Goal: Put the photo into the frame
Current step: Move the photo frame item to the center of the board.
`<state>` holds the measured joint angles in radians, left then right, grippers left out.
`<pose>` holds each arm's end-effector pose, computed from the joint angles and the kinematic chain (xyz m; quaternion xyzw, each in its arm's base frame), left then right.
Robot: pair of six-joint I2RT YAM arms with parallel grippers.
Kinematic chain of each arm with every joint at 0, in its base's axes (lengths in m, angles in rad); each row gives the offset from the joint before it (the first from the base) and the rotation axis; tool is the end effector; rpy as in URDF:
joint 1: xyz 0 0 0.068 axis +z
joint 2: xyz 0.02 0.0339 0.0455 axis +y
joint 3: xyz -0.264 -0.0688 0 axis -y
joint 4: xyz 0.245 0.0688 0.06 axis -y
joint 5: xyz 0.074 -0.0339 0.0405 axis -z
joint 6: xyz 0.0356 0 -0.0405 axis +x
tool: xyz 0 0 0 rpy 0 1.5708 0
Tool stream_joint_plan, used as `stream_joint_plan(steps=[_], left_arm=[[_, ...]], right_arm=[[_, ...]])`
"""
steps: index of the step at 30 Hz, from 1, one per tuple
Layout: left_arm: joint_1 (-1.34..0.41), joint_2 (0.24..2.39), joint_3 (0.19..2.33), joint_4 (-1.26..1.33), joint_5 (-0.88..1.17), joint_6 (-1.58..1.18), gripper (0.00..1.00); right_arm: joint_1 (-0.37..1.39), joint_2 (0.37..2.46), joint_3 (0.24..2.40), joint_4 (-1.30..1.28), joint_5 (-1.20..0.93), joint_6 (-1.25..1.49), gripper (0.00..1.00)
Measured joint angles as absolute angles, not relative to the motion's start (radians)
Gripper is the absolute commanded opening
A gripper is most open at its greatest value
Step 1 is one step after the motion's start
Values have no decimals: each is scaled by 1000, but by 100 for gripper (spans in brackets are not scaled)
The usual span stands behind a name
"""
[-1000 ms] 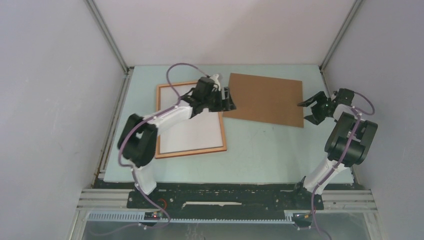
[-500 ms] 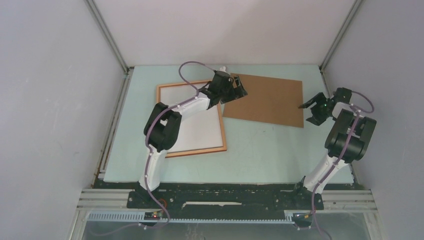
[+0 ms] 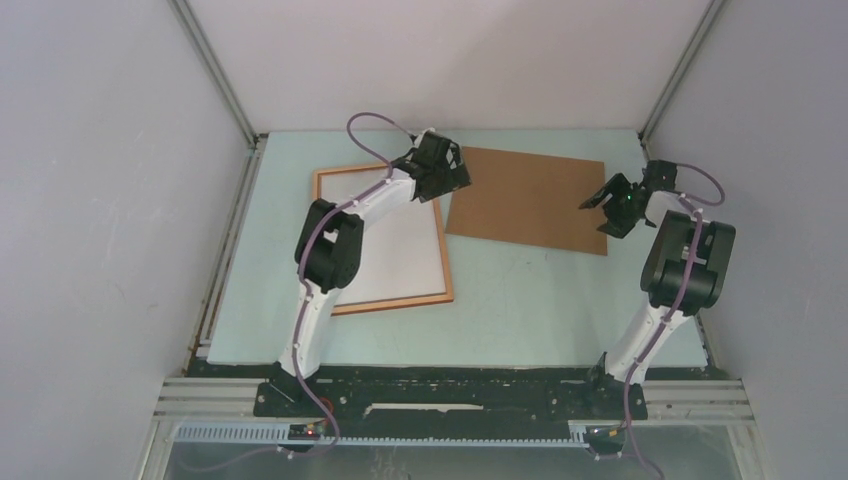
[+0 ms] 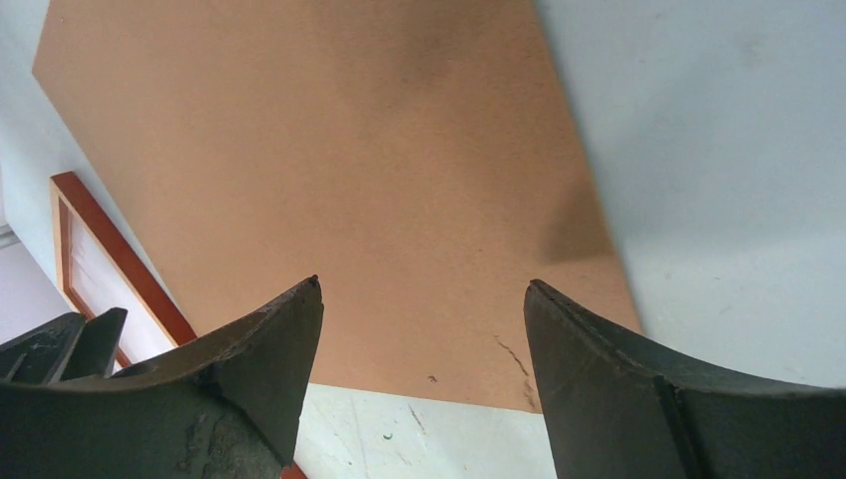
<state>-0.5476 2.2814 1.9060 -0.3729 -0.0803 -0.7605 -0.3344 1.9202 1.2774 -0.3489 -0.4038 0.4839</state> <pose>0.4475 -0.2695 0.2051 -0.1133 0.9090 -0.2138 0.3394 0.3832 -0.1184 0.1734 0.3210 0.8842 0.2125 0.2646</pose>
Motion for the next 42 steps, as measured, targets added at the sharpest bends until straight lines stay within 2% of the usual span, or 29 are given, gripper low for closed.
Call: stream_joint_plan(steps=[6, 15, 32, 42], left_arm=[[-557, 2346, 1966, -446, -107, -779, 100], [-562, 2391, 2034, -501, -103, -832, 100], [-592, 2471, 2145, -592, -150, -903, 97], [-575, 2482, 2162, -578, 4, -928, 89]], right_arm=[[-361, 1923, 1289, -386, -350, 464, 84], [-372, 1972, 1425, -500, -196, 385, 85], [-346, 2096, 1558, -607, -159, 327, 85], [-318, 2099, 1562, -632, -226, 300, 84]])
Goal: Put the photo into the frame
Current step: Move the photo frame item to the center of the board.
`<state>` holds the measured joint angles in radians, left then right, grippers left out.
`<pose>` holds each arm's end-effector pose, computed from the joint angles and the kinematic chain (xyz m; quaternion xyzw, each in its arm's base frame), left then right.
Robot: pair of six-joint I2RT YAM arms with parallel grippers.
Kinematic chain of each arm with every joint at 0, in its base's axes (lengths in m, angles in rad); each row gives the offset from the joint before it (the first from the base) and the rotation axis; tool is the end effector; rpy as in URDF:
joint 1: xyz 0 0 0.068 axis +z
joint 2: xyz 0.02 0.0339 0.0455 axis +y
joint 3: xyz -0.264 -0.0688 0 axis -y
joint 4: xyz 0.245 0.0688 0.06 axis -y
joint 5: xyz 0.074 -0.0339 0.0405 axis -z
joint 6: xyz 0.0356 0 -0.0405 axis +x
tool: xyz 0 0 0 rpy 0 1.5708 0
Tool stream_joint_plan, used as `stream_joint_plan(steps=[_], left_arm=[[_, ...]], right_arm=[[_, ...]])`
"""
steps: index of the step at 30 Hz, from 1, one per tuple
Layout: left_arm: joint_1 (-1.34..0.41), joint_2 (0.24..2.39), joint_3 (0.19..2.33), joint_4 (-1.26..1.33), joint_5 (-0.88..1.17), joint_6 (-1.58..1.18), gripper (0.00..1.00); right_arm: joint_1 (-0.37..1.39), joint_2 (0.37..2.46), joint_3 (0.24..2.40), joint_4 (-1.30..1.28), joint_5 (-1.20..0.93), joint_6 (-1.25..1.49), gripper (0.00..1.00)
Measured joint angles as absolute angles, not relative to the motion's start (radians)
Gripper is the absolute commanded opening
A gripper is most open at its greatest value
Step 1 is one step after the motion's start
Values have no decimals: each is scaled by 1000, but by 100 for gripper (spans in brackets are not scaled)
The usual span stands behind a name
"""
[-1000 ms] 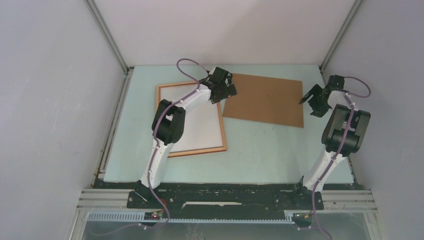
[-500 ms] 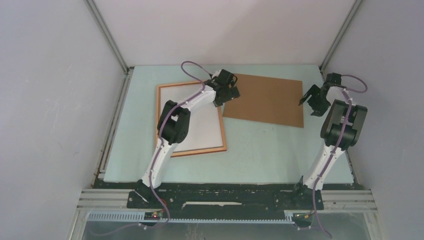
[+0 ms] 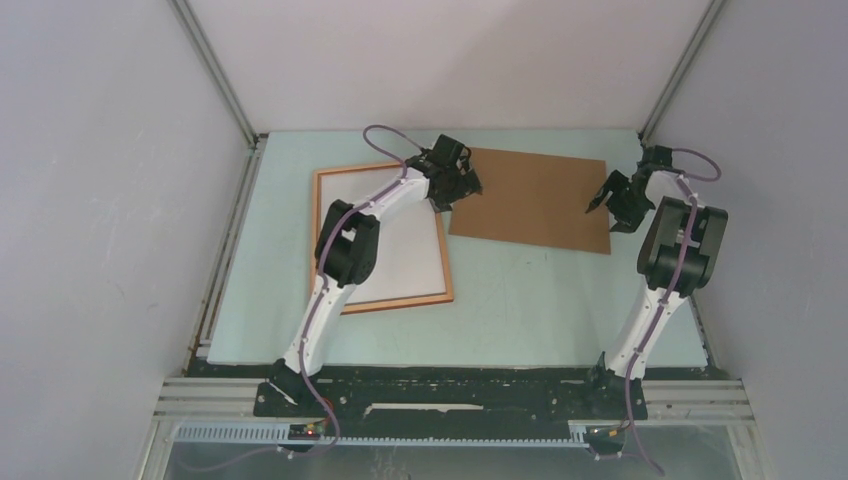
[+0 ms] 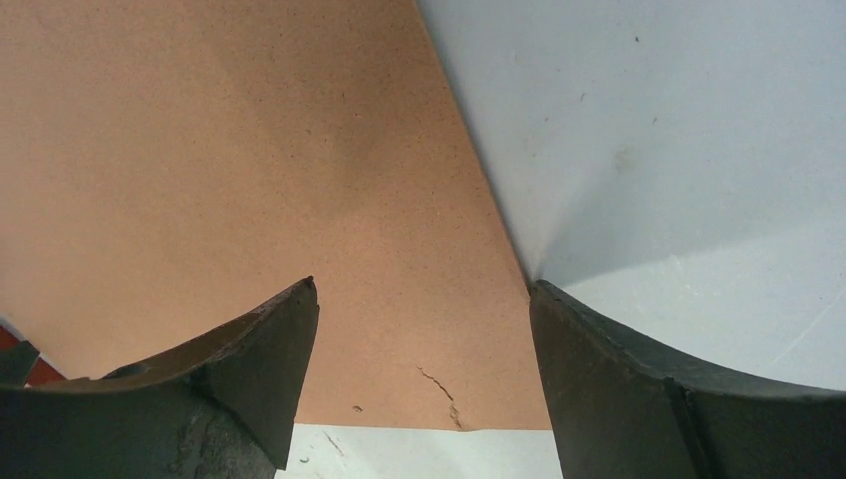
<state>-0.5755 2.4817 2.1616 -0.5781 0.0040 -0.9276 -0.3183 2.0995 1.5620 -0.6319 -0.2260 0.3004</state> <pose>0.4599 -0.2985 0.1695 -0.1647 0.9295 -0.2267 0.2398 0.4174 -0.1291 0.1675 0.2750 0.9343 0.1087 0.1991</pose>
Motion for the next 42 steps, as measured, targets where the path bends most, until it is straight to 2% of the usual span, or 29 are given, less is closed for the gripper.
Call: stream_joint_plan(steps=[8, 18, 24, 31, 42], left_arm=[[-553, 2479, 2146, -513, 96, -928, 84], [-541, 2374, 2005, -411, 173, -949, 83], [-543, 2209, 1858, -331, 204, -973, 83], [-544, 1999, 1579, -211, 214, -995, 84], [-505, 1870, 1183, -165, 210, -1003, 86]], right_arm=[[-368, 2083, 1514, -581, -344, 300, 83], [-398, 2025, 1409, -482, -399, 304, 82], [-396, 1998, 1365, -463, -399, 305, 82], [-348, 1953, 1306, -458, -373, 301, 82], [-213, 1893, 1222, -419, -337, 300, 82]])
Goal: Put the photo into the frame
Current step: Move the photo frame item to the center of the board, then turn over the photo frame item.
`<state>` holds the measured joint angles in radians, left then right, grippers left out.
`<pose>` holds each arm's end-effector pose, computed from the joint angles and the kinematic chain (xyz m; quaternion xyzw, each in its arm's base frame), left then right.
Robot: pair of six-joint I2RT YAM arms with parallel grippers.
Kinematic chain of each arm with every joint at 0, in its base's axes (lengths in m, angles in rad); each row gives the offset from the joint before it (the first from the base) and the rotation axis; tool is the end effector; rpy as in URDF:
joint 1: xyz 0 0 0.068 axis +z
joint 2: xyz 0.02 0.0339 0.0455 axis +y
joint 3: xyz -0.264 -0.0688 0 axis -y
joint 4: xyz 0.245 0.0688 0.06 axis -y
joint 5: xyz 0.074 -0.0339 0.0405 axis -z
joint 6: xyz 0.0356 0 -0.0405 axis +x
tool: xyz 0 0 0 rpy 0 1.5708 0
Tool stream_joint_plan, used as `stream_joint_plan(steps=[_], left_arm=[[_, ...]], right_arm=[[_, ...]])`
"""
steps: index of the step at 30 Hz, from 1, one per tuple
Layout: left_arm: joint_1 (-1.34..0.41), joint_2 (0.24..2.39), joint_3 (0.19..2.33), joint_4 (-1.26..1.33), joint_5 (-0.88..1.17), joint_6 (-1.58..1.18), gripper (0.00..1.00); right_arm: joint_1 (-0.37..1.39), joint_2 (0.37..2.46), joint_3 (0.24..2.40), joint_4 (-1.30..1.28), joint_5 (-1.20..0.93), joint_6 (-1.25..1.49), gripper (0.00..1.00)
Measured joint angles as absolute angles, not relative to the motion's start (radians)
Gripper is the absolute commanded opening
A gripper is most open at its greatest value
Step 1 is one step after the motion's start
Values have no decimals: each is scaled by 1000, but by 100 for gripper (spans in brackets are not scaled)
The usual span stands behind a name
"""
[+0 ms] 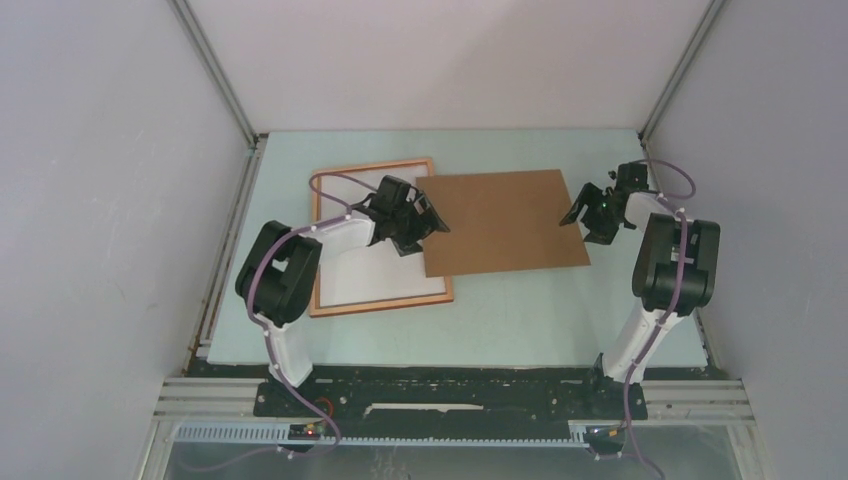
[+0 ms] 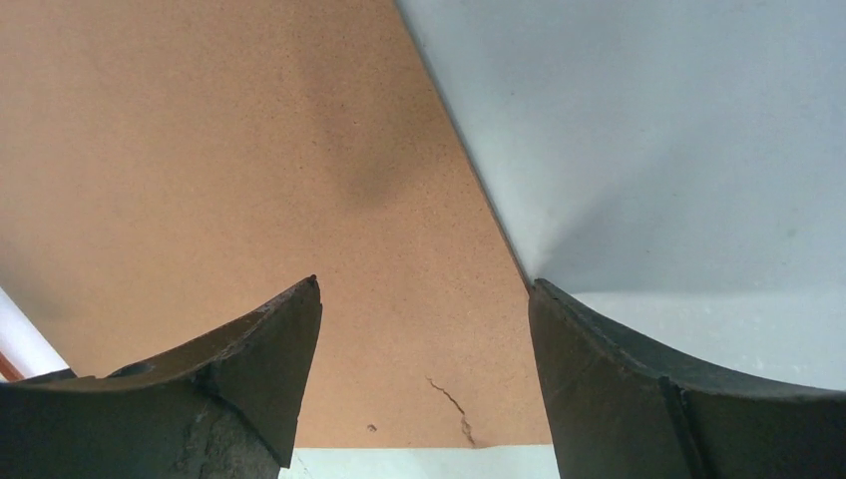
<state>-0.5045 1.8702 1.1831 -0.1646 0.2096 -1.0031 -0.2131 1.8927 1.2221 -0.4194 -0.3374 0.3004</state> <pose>0.3440 -0.1984 0.1749 -0.1940 0.9112 -0.3109 0.1881 0.3764 -0.0694 0.1633 0.2045 0.9362 0.1732 0.2274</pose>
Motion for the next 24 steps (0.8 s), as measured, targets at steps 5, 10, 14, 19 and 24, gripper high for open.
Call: stream_joint_plan(steps=[5, 10, 14, 19, 24], left_arm=[[-500, 1828, 1132, -149, 212, -994, 91], [-493, 1801, 1070, -81, 223, -984, 98], [-484, 1761, 1009, -20, 233, -978, 97], [-453, 1757, 958, 77, 266, -987, 91], [-437, 1761, 920, 189, 289, -1008, 69]], right_arm=[[-187, 1891, 1215, -405, -337, 301, 82], [-171, 1891, 1213, -399, -342, 301, 82], [-167, 1891, 1211, -399, -355, 302, 82], [-167, 1890, 1209, -401, -371, 303, 82], [-167, 1890, 1209, -400, -370, 302, 82]])
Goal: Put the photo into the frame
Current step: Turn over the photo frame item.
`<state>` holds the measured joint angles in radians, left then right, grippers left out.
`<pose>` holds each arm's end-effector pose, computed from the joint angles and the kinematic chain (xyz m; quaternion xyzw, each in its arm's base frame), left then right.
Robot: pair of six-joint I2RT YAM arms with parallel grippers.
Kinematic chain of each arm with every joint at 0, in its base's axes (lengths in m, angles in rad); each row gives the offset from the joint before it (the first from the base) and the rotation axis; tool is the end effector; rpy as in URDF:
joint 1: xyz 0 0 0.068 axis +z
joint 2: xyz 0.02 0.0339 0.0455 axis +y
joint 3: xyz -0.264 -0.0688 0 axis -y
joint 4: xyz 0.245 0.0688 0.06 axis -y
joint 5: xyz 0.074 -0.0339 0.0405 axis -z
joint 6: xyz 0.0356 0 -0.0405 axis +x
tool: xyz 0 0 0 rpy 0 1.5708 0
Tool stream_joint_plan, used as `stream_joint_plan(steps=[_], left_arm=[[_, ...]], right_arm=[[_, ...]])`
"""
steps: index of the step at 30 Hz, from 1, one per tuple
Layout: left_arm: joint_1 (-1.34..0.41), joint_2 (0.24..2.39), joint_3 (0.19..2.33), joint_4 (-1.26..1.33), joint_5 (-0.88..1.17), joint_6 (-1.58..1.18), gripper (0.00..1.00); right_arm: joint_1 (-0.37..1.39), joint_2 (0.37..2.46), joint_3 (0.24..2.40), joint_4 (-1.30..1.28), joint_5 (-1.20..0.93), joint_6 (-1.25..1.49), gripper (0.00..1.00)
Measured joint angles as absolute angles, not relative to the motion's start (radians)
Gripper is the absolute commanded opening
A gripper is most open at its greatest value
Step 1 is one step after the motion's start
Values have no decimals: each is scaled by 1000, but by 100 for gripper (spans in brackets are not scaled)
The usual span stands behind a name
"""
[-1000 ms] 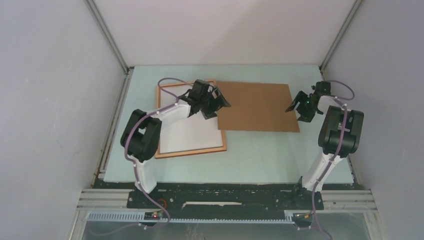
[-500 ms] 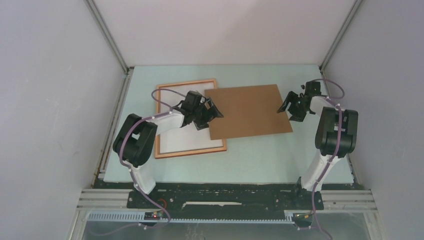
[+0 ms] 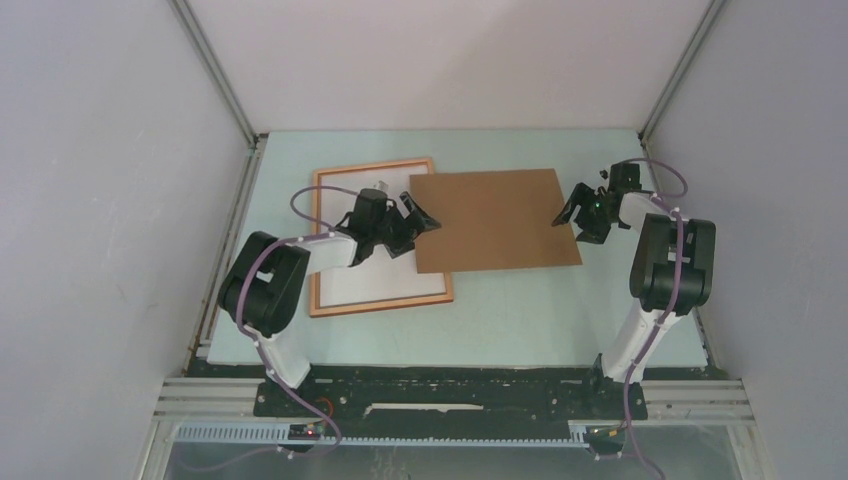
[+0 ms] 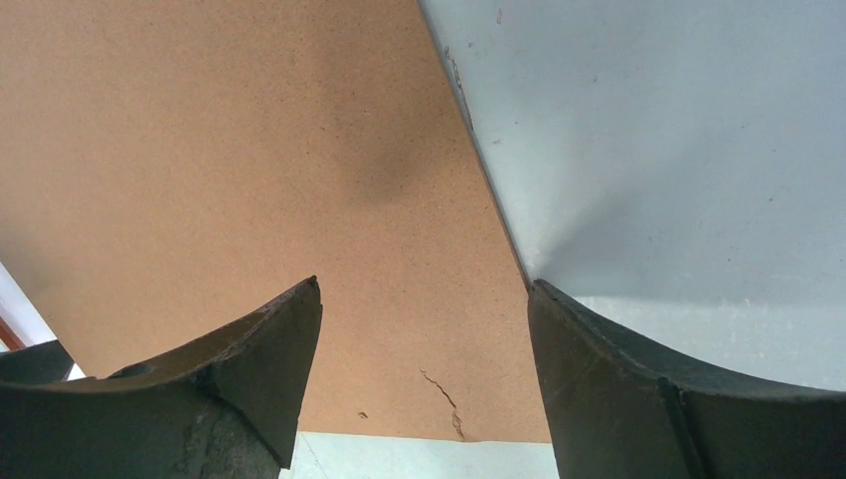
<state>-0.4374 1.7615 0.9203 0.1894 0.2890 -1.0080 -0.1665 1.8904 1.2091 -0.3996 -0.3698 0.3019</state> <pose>0.3255 -0.1634 0.1645 -0.1883 0.8691 -0.3871 0.2438 0.3783 -0.0505 0.1618 0.1779 0.9379 0.1941 0.2258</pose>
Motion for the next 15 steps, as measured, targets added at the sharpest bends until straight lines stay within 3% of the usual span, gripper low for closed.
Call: stream_joint_plan(steps=[5, 15], left_arm=[[-430, 1748, 845, 324, 292, -1042, 48], [-436, 1551, 791, 439, 293, -1068, 25]], right_arm=[[-167, 1890, 1209, -399, -368, 302, 82], [-157, 1880, 1191, -400, -395, 309, 82]])
